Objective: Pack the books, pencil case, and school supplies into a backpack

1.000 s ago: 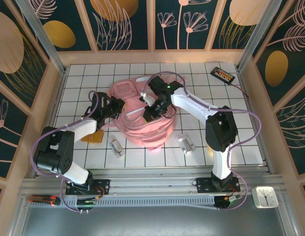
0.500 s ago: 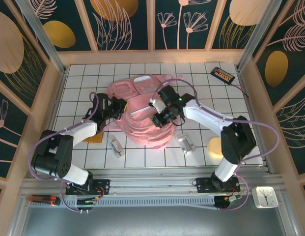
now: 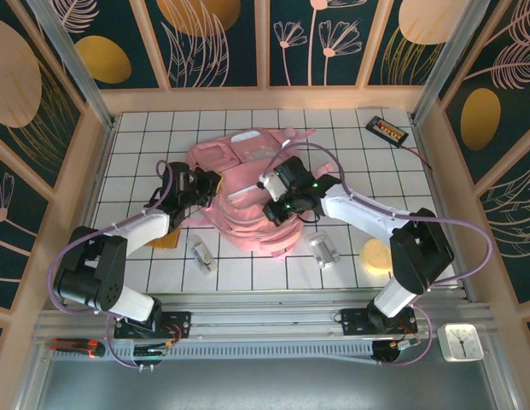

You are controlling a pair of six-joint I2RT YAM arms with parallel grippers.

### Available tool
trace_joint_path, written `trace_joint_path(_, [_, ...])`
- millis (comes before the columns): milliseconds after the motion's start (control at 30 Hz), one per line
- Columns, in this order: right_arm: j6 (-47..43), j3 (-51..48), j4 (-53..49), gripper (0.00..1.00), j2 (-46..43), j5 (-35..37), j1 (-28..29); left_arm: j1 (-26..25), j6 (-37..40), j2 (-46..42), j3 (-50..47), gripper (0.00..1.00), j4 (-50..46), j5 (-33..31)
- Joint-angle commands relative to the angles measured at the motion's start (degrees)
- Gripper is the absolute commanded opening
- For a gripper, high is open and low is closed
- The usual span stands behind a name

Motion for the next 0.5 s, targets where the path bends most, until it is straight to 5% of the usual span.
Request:
trace_joint_path(0, [0.94, 5.37, 0.59, 0.0, 3.71, -2.17, 2.23, -1.6, -3.88, -1.92, 2.35, 0.0, 8.57, -1.86])
trace_joint_path(367, [10.01, 4.04, 2.7, 0.0, 3.68, -2.92, 3.73, -2.39, -5.76, -2.78, 0.29, 0.0, 10.15, -3.22])
trace_joint_path(467, [15.53, -3.09, 7.43, 0.2, -0.45, -2.74, 1.49, -2.39, -6.4, -3.07, -0.41, 0.0, 10.64, -3.01])
